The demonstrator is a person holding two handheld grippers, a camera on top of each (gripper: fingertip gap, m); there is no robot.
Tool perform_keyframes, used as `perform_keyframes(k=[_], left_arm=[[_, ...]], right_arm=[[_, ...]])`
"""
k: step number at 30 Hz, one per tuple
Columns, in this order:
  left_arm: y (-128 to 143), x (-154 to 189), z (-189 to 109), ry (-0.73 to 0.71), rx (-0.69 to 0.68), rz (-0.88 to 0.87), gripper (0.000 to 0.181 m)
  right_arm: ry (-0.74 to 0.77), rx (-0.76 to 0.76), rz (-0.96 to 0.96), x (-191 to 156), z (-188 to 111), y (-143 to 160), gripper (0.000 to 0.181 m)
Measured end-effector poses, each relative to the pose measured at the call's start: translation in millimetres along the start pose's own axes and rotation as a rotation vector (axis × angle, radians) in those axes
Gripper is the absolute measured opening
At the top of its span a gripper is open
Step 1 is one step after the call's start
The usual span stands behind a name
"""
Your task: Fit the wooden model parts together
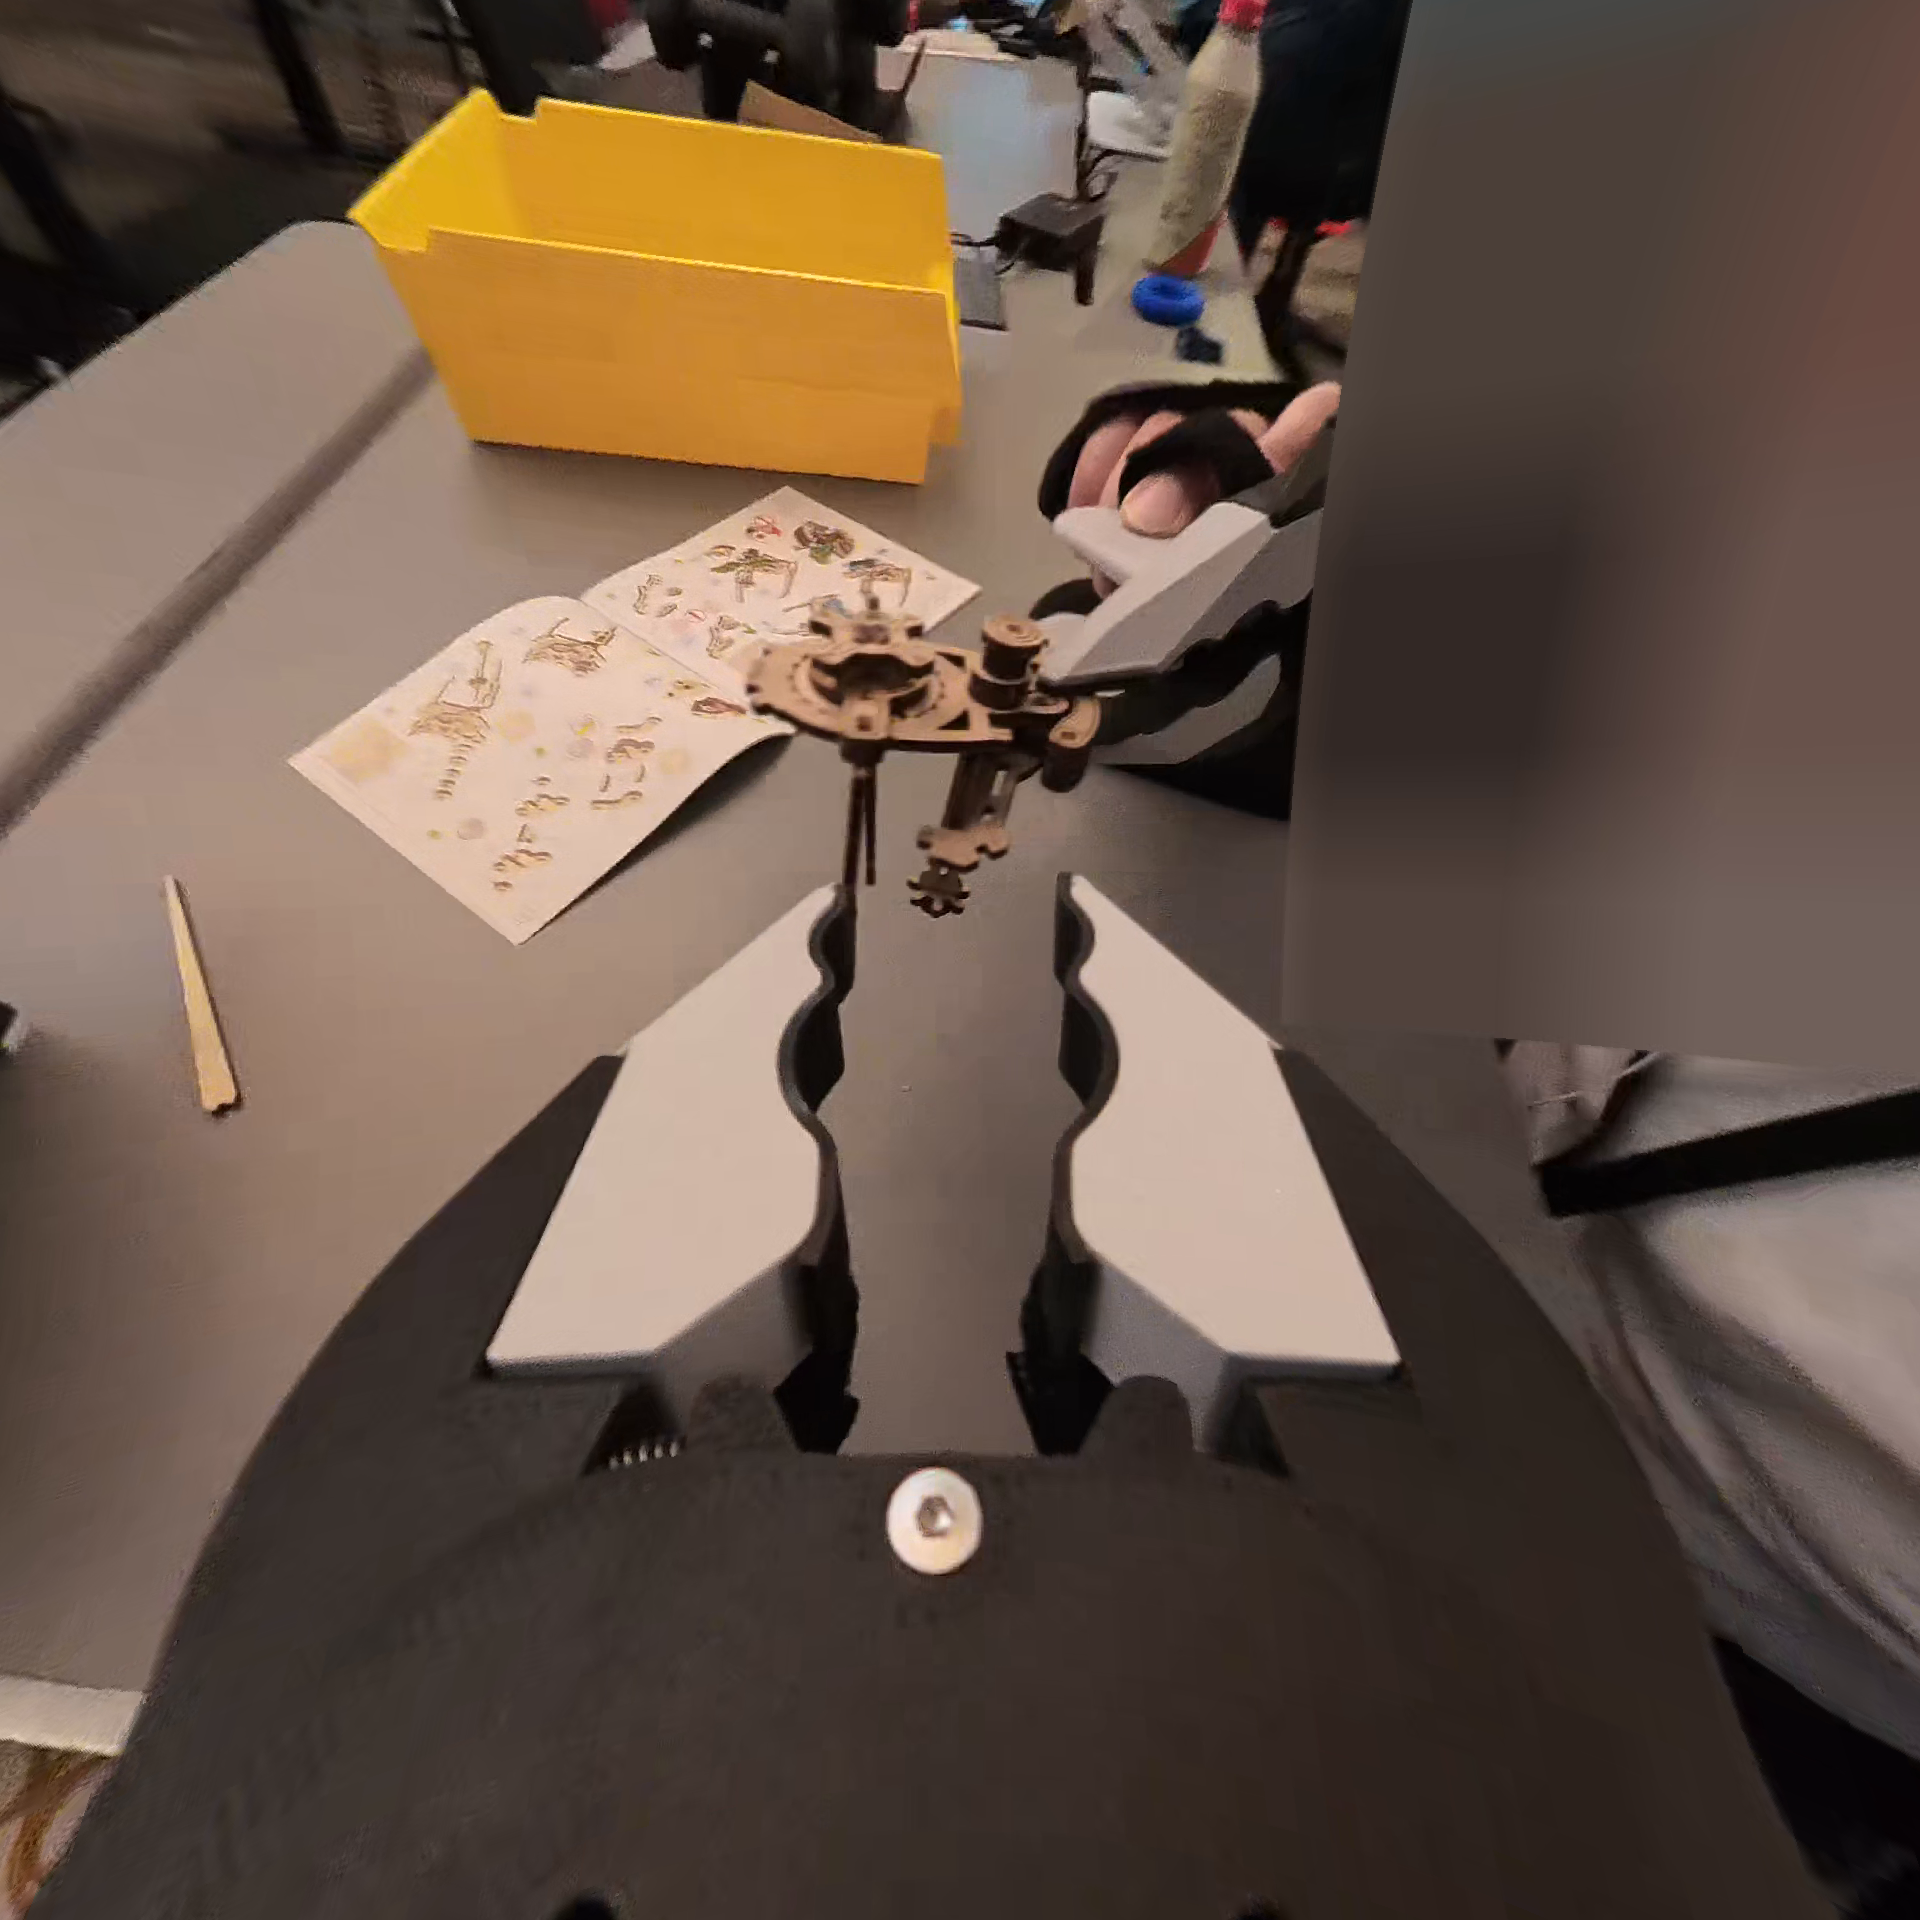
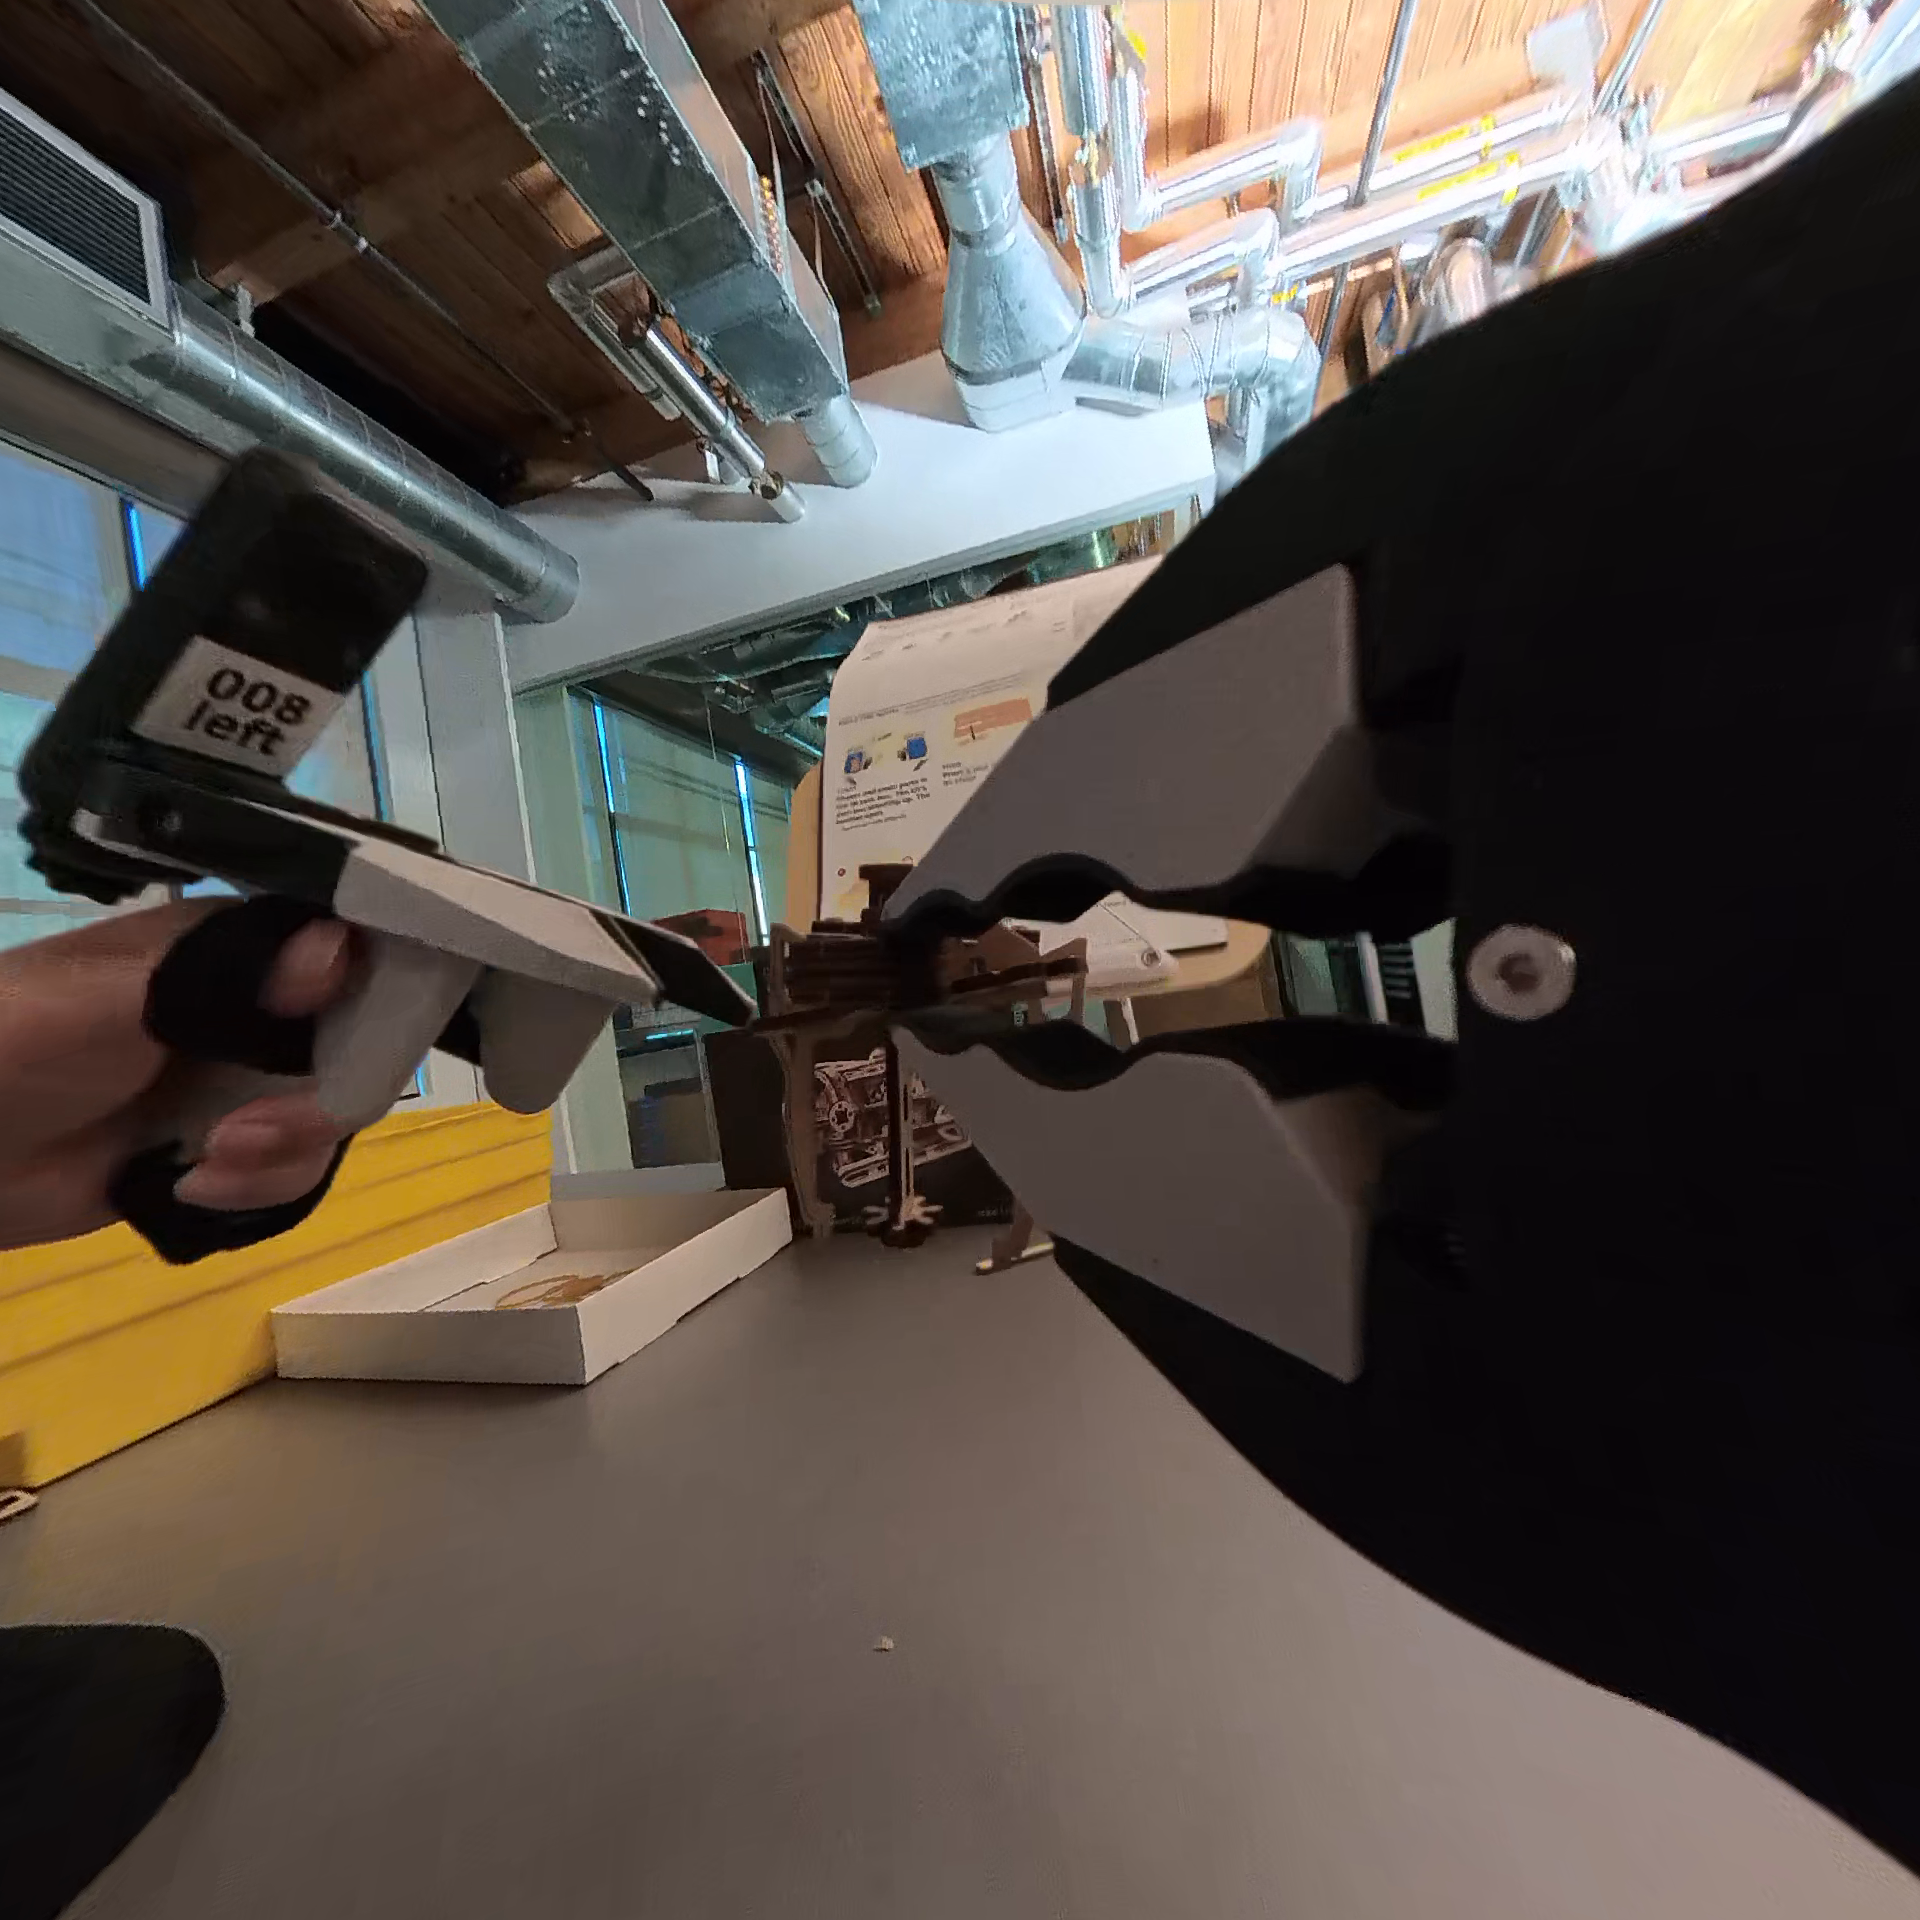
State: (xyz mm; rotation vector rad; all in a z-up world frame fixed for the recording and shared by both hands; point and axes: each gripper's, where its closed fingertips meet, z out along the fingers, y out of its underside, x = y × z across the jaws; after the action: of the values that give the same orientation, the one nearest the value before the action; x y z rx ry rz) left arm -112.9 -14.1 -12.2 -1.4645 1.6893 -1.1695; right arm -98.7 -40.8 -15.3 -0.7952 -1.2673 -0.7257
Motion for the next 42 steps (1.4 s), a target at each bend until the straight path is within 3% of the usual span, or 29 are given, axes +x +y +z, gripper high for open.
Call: perform_keyframes(k=[9,16,25,42], left_arm=[[-7.8,16.5,13.9,0.021,0.041,-0.104,0.026],[-6.1,10.0,23.8,-0.089,-0.011,0.018,0.019],[-8.0,8.4,26.4,-0.078,-0.015,-0.030,0.010],[-4.1,5.5,24.6,-0.120,-0.013,0.064,0.005]], right_arm=[[0.009,-0.009,-0.103,-7.8,-0.2,-5.0,0.011],[0.014,-0.008,-0.127,-9.6,-2.3,-6.3,0.011],[0.008,0.017,-0.122,-10.3,-3.3,-2.1,0.011],[0.023,0.034,-0.222,-4.9,-5.8,11.4,0.011]])
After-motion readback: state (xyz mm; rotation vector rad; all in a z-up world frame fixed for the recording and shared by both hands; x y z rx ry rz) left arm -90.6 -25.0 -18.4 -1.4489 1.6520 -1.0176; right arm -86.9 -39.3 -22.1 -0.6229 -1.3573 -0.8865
